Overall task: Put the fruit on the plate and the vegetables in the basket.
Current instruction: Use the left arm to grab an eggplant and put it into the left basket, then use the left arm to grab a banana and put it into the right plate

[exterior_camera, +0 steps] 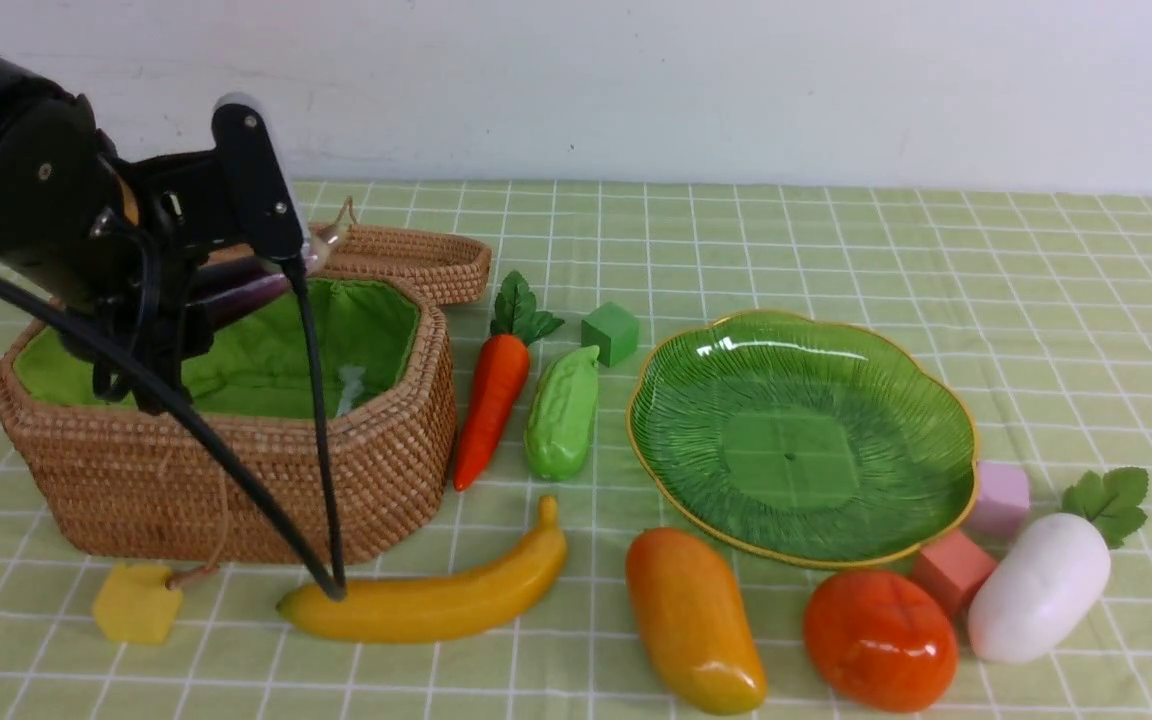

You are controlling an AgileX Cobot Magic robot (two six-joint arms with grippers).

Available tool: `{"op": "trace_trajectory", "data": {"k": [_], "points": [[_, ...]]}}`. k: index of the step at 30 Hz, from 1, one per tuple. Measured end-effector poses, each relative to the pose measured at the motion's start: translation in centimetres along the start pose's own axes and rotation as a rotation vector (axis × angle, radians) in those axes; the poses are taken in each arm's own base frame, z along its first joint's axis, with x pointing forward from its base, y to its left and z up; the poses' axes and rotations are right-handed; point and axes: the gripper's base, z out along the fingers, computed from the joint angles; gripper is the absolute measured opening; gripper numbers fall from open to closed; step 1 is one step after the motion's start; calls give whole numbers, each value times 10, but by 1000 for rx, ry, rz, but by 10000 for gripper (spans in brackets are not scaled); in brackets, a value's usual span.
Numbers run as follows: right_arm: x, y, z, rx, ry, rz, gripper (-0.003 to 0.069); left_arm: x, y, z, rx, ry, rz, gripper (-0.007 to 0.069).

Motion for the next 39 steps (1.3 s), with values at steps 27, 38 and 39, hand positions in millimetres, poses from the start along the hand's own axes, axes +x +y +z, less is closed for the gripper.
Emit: {"op": "trace_trajectory", "data": {"k": [27, 38, 39], "points": [[0, 1, 0, -6, -2, 2, 92, -46, -25, -58, 157, -289, -278, 383], [0, 1, 0, -8, 1, 2, 106, -120, -122, -33, 495, -257, -65, -1], [0, 1, 0, -8, 1, 2, 106, -121, -125, -27, 503, -230, -84, 13]]}}
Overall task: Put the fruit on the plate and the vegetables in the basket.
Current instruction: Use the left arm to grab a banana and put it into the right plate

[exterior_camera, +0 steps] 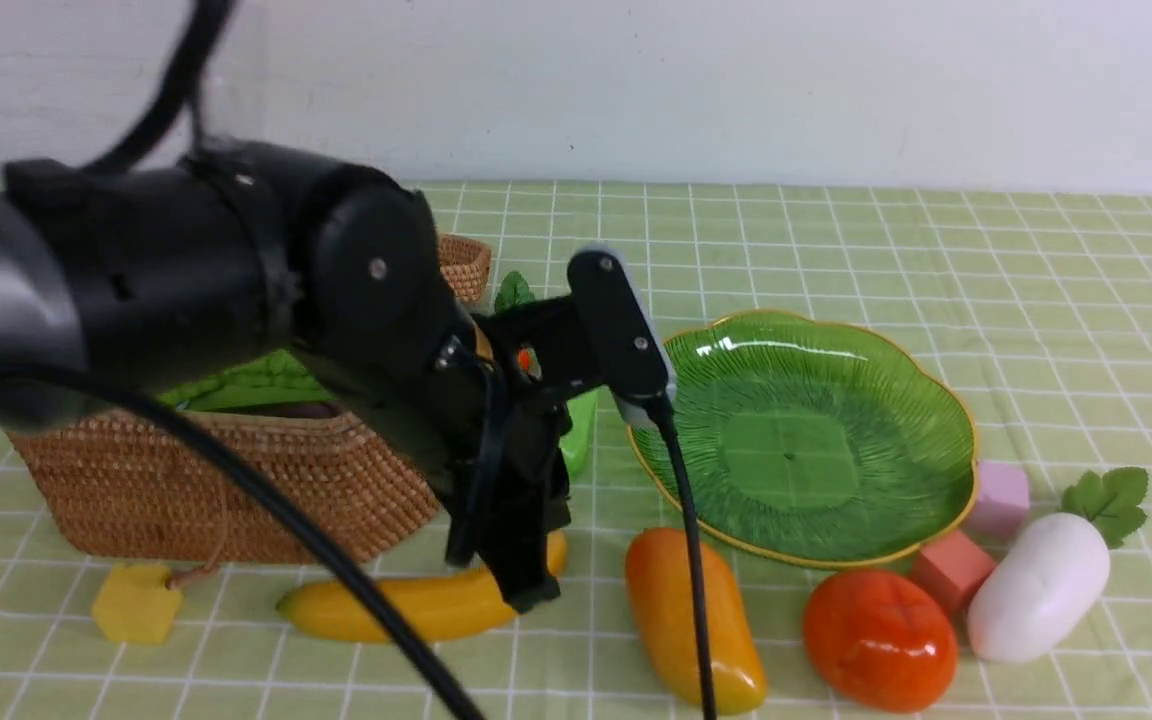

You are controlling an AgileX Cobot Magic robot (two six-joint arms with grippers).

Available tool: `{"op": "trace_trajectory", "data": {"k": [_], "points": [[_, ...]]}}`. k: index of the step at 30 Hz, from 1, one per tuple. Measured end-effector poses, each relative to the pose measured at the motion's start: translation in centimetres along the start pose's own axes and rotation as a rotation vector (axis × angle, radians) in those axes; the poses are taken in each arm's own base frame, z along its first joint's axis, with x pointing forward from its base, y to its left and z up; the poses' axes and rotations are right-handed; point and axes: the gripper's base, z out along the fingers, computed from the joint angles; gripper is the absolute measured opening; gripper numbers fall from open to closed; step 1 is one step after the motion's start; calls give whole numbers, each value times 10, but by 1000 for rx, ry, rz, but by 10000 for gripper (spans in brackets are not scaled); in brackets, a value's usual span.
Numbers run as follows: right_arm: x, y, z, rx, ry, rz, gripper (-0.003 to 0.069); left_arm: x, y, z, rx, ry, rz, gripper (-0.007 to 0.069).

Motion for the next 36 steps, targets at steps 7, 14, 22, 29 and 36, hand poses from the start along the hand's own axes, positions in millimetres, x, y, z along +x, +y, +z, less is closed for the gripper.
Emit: {"op": "trace_trajectory", "data": {"k": [7, 14, 22, 29, 36], "points": [[0, 0, 0, -1, 1, 0, 109, 9, 5, 30, -13, 109, -39, 261], [9, 3, -1, -32, 104, 3, 116, 13, 5, 46, 7, 148, -44, 515], [36, 1, -8, 7, 412, 77, 120, 18, 8, 66, -8, 200, 2, 510], [37, 3, -8, -15, 425, 100, 124, 23, 11, 79, -37, 232, 14, 496], [37, 5, -8, -28, 418, 108, 123, 30, 11, 98, -37, 278, -25, 414]]}}
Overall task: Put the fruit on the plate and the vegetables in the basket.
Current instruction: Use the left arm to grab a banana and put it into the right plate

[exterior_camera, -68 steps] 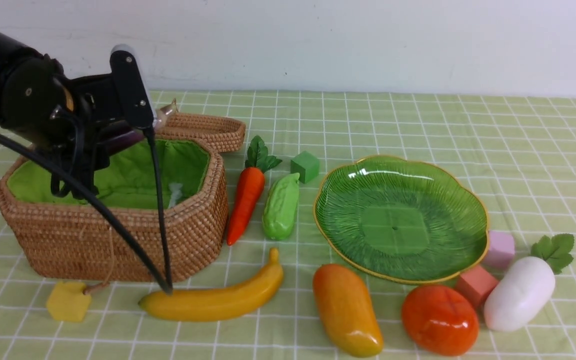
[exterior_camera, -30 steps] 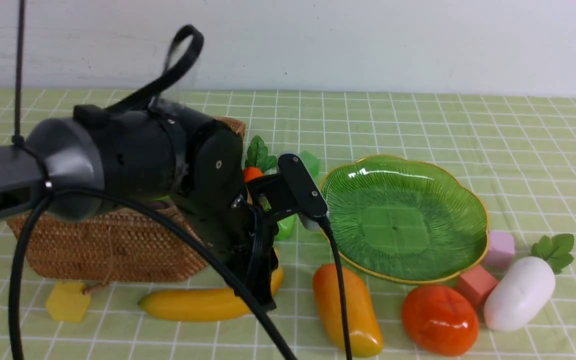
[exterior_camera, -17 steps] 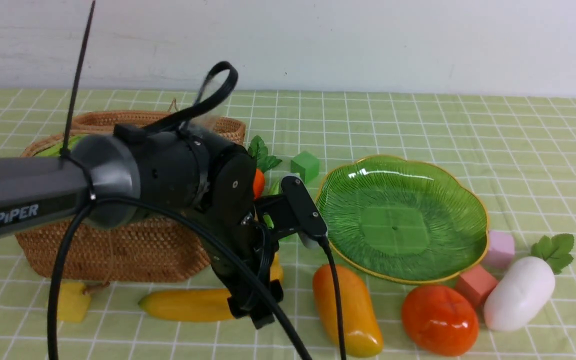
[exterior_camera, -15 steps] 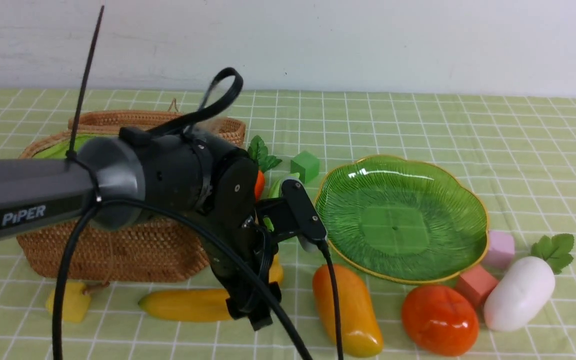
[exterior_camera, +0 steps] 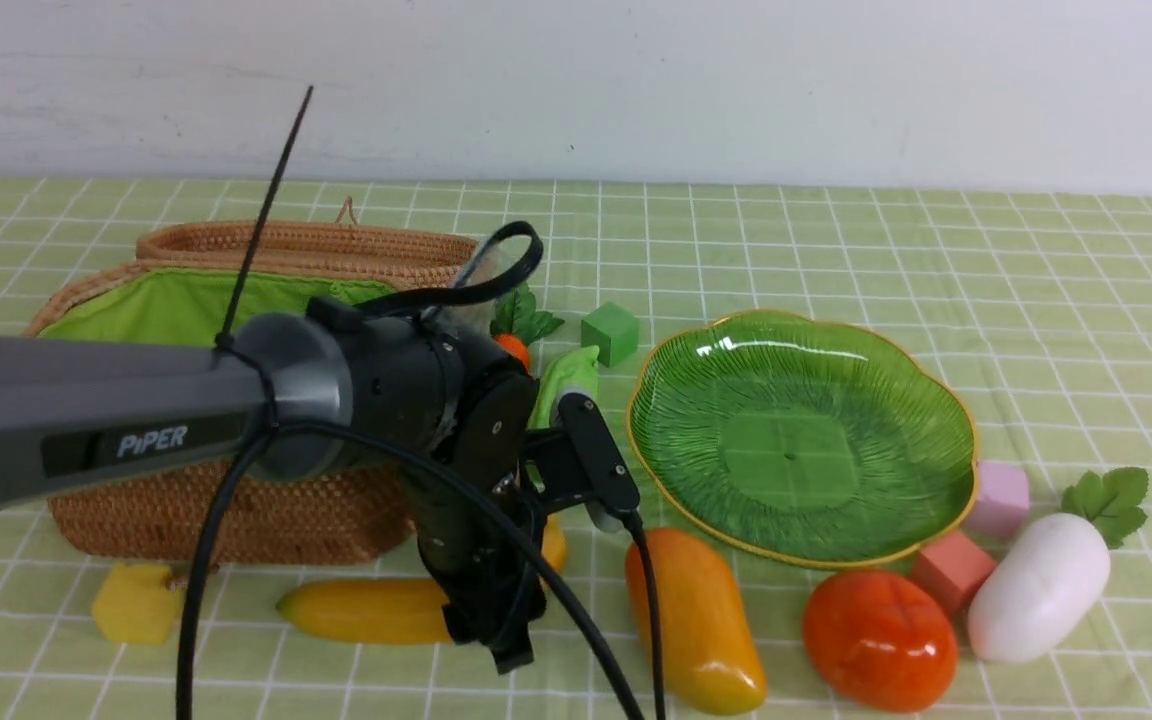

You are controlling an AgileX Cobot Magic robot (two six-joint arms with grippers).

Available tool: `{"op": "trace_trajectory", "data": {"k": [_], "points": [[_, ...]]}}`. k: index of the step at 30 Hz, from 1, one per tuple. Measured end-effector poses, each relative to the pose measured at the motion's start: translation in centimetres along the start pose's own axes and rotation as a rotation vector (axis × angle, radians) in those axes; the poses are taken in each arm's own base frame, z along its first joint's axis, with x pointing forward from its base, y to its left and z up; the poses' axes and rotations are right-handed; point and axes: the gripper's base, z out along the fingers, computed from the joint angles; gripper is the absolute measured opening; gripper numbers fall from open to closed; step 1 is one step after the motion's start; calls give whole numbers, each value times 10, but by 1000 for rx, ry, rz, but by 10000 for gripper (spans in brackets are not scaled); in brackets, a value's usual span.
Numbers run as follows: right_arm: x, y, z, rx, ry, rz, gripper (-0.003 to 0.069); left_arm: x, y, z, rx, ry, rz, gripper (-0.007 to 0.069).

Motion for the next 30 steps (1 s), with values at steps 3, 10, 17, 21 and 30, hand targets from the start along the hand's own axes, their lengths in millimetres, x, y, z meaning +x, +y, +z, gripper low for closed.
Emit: {"op": "trace_trajectory", "data": {"k": [3, 10, 17, 21, 30], "points": [[0, 0, 0, 0, 0, 0, 123, 0, 0, 2, 2, 4, -19, 307], [0, 0, 0, 0, 0, 0, 127, 2, 0, -11, 9, 8, -34, 313], [-2, -1, 0, 8, -18, -21, 129, 2, -2, -72, 26, -133, -110, 313], [-7, -3, 0, 34, -75, -23, 131, 7, -7, -99, 53, -165, -134, 313], [-30, -13, -6, 147, -334, -23, 134, -44, -18, -155, -45, -418, 90, 313]]}}
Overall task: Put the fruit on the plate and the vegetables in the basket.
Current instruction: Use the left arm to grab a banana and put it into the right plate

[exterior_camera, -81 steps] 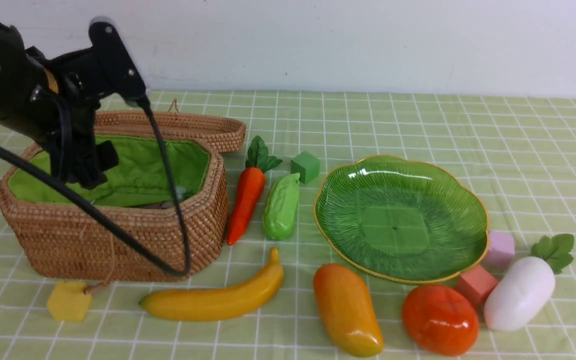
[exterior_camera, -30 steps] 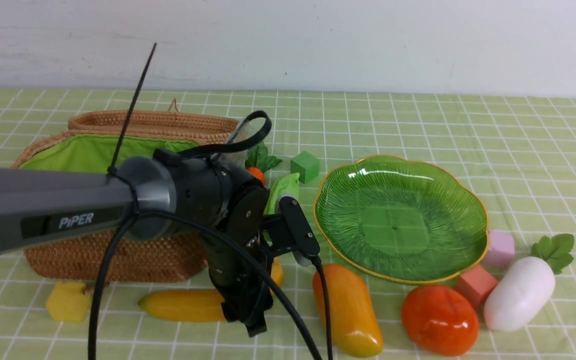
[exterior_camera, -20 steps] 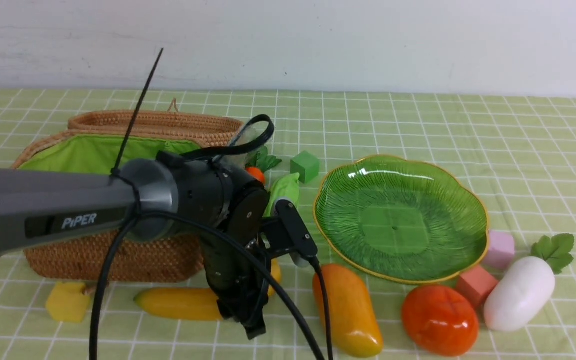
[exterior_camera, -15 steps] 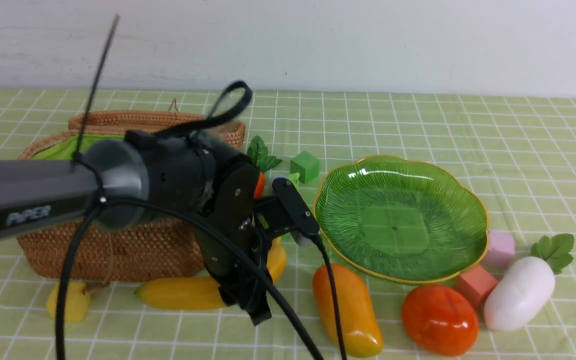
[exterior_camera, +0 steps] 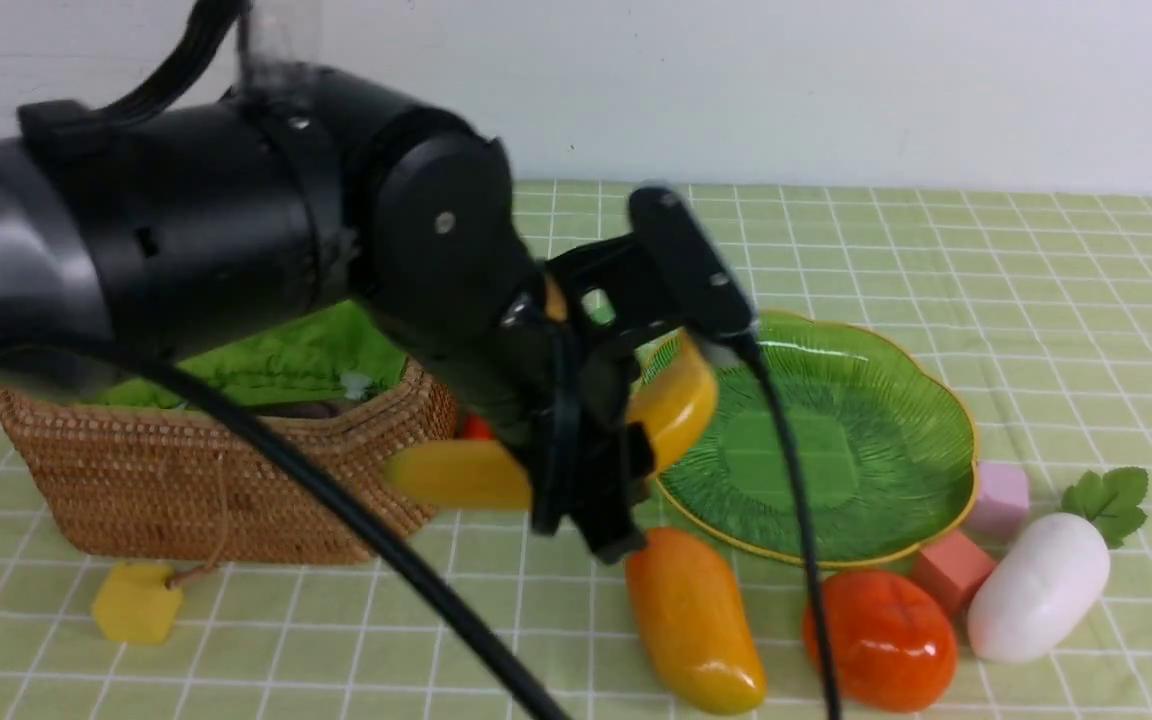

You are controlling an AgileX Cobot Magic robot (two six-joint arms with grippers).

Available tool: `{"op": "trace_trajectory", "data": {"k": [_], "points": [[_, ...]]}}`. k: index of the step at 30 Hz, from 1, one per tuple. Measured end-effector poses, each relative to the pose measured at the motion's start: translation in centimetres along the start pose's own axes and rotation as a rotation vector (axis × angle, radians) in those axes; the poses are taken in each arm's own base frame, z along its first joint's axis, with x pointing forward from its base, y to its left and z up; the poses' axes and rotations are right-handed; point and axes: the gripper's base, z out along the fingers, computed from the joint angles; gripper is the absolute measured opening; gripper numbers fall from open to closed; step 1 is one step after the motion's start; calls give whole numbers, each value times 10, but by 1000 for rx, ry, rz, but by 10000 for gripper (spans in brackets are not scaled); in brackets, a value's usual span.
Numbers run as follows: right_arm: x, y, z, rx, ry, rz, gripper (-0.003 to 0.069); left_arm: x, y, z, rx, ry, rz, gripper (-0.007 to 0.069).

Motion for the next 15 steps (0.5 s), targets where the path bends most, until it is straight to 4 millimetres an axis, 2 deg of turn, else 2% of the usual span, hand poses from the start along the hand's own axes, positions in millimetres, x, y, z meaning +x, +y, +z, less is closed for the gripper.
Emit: {"op": "trace_trajectory", "data": {"k": [2, 4, 5, 7, 8, 9, 10, 13, 15], "points": [[-5, -2, 0, 22, -50, 2, 134, -22, 9, 13, -15, -57, 42, 313], [-6, -2, 0, 27, -66, 3, 134, -29, 13, 27, -14, -61, 59, 313], [-7, -3, 0, 34, -80, 3, 134, -37, 19, 43, -14, -63, 76, 313], [-8, -3, 0, 36, -87, 4, 134, -45, 25, 59, -16, -67, 88, 313], [-8, -3, 0, 36, -90, 4, 134, -51, 29, 82, -11, -60, 98, 313], [-8, -3, 0, 36, -90, 4, 134, -51, 29, 84, -11, -59, 98, 313], [-8, -4, 0, 40, -88, 1, 134, -53, 31, 104, -4, -54, 99, 313], [-8, -4, 0, 50, -83, -8, 134, -57, 34, 124, -7, -63, 98, 313], [-7, -5, 0, 51, -81, -10, 134, -55, 34, 149, -15, -72, 102, 313]]}}
